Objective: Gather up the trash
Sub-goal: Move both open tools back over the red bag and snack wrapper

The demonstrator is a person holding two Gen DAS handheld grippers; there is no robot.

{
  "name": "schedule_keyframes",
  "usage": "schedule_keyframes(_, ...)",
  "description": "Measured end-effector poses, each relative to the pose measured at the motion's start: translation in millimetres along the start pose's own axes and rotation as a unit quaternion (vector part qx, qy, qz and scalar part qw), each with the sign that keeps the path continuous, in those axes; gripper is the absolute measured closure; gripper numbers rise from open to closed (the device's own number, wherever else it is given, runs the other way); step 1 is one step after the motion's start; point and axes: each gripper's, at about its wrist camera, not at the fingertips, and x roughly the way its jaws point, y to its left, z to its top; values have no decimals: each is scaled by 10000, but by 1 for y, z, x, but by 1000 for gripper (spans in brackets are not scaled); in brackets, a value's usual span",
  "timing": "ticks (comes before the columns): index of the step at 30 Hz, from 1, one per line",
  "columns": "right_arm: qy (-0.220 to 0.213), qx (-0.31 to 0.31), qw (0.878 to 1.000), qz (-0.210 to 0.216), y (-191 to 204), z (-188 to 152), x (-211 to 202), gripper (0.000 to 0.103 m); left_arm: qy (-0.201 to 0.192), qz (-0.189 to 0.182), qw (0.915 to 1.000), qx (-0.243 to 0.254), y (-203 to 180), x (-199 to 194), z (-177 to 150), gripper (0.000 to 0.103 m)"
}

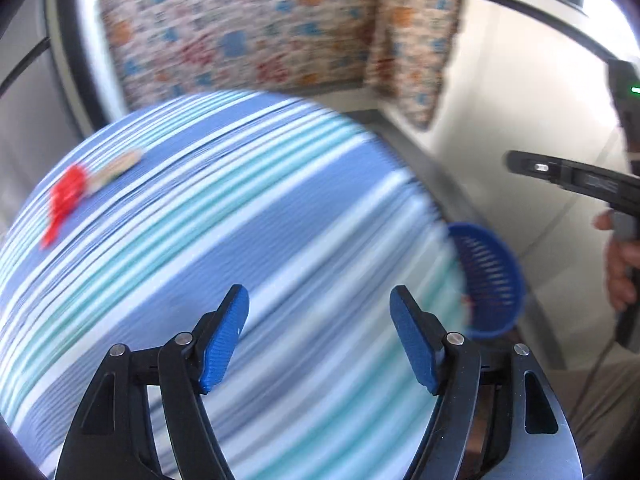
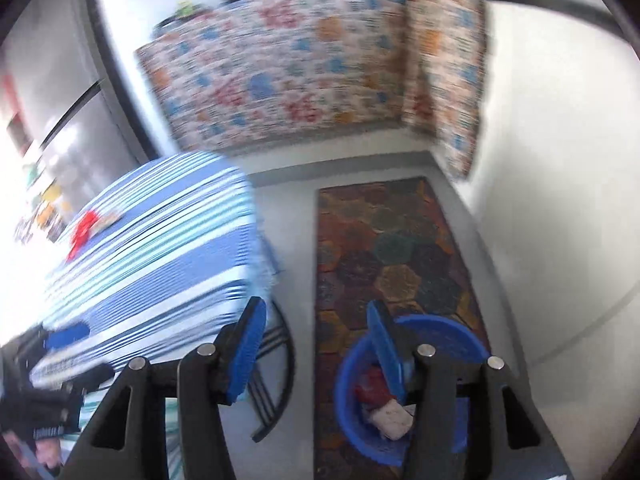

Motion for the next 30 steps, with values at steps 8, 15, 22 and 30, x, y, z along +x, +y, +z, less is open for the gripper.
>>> schedule_keyframes(8, 503, -1553, 9840, 712, 163, -9, 51, 48, 175, 1022, 9925, -650, 114, 16, -17, 23)
schedule_keyframes(15, 592, -1927, 9774, 634, 207, -5, 83, 46, 156, 1122, 9906, -765, 156, 30, -13, 0)
schedule_keyframes(22, 444, -1853, 9797, 630, 218, -6, 92, 38, 89, 888, 9916, -933, 182, 38, -7, 0)
schedule_keyframes(30, 365, -1800, 9811, 613, 222, -3, 96, 34, 97, 761, 9933, -864, 186, 40, -4, 0)
